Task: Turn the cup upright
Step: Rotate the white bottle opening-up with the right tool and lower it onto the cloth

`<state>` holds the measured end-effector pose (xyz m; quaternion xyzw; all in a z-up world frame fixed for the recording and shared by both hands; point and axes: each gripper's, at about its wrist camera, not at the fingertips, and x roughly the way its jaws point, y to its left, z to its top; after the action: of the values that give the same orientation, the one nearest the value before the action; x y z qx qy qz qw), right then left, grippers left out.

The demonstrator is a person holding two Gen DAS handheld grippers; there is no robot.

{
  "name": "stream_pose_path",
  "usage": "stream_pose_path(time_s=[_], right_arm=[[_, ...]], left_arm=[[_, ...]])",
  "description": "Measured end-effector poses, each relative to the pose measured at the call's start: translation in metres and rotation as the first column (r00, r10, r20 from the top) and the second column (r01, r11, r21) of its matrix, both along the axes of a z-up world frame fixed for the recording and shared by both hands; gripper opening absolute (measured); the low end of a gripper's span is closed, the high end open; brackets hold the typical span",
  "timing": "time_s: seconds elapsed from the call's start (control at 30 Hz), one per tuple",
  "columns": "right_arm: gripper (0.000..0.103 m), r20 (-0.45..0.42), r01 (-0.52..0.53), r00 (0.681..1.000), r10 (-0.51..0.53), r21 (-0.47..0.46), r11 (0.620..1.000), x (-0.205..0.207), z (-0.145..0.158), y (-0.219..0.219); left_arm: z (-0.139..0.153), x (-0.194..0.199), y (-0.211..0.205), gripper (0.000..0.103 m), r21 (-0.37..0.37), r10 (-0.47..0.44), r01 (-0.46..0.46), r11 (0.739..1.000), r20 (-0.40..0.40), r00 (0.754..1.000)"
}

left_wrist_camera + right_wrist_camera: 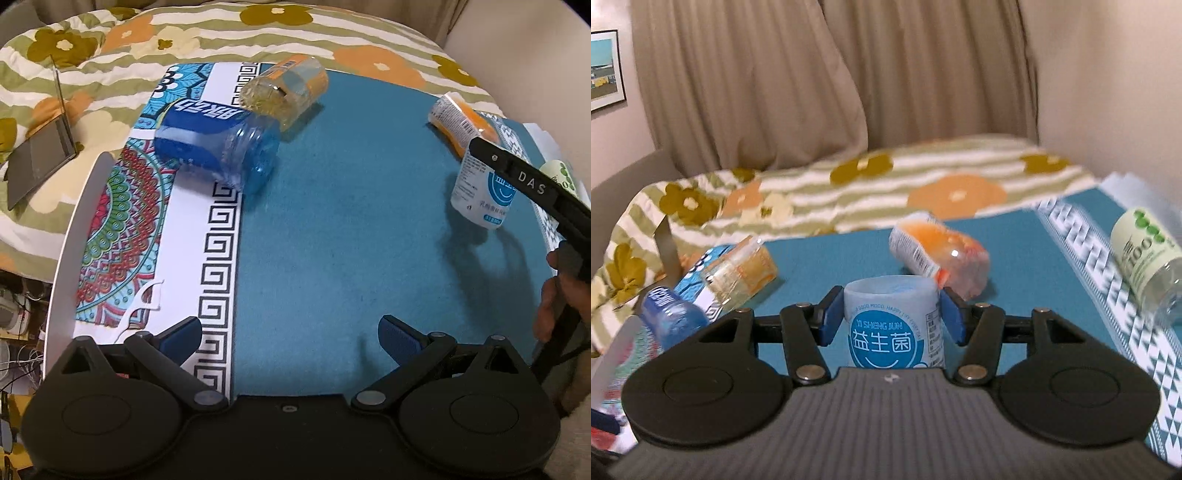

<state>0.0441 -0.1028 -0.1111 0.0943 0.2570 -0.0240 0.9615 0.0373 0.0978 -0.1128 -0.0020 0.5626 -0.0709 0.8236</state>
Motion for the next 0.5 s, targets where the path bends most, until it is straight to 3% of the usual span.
stream_pose_path(time_s=[0.17, 0.5], right_arm=[[0.073, 0.021, -0.018, 1.0, 0.019, -0.03, 0.999, -0.008, -0.004, 0.006], [0.073, -0.056, -0.081, 0.995, 0.077, -0.068, 0.994, -0.027, 0.003, 0.008]], left_arm=[[0.004, -0.007, -0.002, 0.103, 0.015, -0.002, 0.002, 1.0, 0.01, 1.0], [0.018, -0.007, -0.018, 0.103, 0.007, -0.021, 0.021, 1.0, 0.043, 0.999]])
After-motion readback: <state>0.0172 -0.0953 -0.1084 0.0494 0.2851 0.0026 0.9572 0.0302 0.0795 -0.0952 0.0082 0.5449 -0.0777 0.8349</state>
